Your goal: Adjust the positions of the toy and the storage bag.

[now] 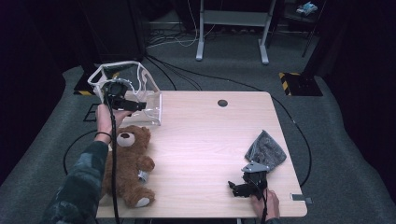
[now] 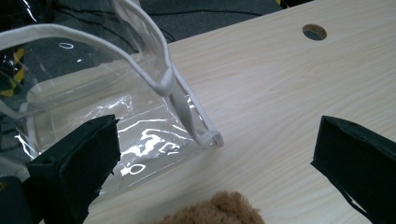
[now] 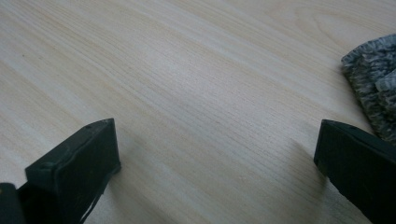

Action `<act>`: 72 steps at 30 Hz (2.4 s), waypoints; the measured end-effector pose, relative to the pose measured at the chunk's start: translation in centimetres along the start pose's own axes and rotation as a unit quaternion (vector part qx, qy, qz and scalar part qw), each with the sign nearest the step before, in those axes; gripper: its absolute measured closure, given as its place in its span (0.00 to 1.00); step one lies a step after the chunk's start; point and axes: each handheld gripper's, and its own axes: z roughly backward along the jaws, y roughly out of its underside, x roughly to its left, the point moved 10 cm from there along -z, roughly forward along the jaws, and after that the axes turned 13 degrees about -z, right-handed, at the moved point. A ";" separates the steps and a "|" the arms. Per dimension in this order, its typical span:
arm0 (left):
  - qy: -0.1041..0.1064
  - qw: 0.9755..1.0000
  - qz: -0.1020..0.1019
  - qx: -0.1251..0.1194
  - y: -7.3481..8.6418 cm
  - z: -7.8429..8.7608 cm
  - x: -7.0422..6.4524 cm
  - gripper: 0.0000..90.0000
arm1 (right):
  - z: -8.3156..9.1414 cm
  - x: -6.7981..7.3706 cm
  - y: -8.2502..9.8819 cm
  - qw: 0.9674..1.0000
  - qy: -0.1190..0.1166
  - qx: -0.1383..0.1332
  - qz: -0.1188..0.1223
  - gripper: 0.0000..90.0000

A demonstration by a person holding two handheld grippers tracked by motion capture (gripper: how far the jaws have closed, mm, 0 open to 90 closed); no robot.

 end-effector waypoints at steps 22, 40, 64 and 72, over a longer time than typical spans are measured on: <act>-0.008 1.000 -0.004 0.004 -3.2 -3.5 1.4 0.22 | -0.2 0.2 -0.1 1.000 -0.002 -0.001 -0.003 0.00; -0.057 0.996 -0.027 0.059 -1.7 -5.2 2.5 0.83 | -0.2 0.2 -0.1 1.000 -0.002 -0.001 -0.003 0.00; -0.027 0.996 -0.072 0.035 -3.3 -6.1 0.4 0.94 | -0.2 0.1 -0.2 1.000 0.000 -0.001 -0.002 0.00; -0.012 0.996 -0.087 0.032 -4.1 -6.6 -1.3 0.93 | -0.2 0.1 -0.2 1.000 0.001 -0.001 -0.002 0.00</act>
